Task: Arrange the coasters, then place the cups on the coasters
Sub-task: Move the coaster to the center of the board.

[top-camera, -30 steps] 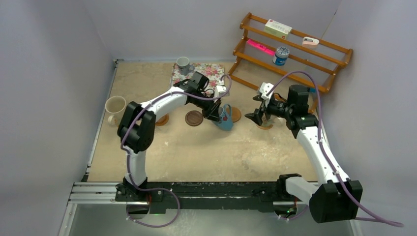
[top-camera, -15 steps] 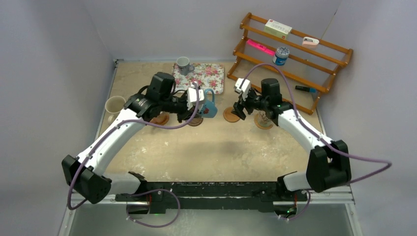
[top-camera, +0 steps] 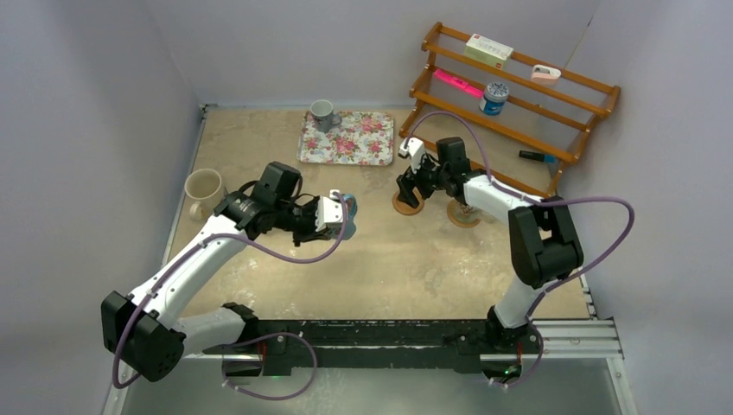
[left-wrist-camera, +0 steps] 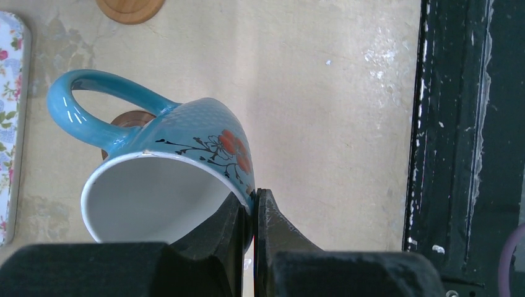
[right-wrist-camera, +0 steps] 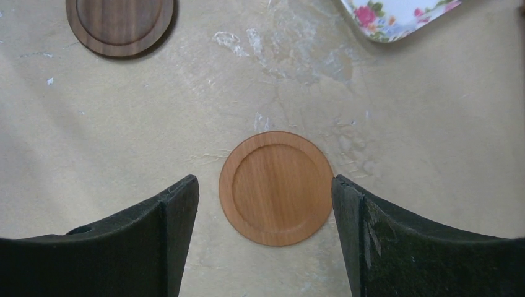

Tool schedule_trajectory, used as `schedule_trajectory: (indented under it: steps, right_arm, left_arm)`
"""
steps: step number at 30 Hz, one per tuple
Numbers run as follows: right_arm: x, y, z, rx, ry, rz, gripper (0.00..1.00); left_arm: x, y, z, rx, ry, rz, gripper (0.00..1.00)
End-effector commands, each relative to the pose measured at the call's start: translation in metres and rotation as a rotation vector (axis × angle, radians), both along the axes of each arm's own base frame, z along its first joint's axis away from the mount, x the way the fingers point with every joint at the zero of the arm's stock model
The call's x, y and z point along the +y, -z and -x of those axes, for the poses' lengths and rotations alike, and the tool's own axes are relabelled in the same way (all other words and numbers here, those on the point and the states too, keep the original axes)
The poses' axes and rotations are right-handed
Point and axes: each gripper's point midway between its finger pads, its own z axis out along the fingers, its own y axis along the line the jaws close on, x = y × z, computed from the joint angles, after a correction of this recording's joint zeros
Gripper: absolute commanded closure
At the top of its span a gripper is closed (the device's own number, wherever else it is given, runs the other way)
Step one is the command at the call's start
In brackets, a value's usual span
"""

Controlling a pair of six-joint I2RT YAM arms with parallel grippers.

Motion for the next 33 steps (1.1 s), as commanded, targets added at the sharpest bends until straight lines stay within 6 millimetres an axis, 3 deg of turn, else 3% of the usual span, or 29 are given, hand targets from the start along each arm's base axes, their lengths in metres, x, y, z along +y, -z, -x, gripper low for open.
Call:
schedule_trajectory:
  steps: [1,19,33]
  right_arm:
    - [0.011,-0.011,-0.006,0.044,0.000,-0.056,0.19]
    - [0.020,0.037,0.042,0.396,-0.127,-0.048,0.22]
    - [0.026,0.061,0.074,0.521,-0.246,-0.011,0.24]
  left_arm:
    - [-0.009,-0.021,0.003,-0.140,0.122,0.069,1.00]
    - [-0.010,-0.019,0.022,-0.113,0.176,0.105,1.00]
    - [-0.010,-0.015,0.023,-0.101,0.182,0.104,1.00]
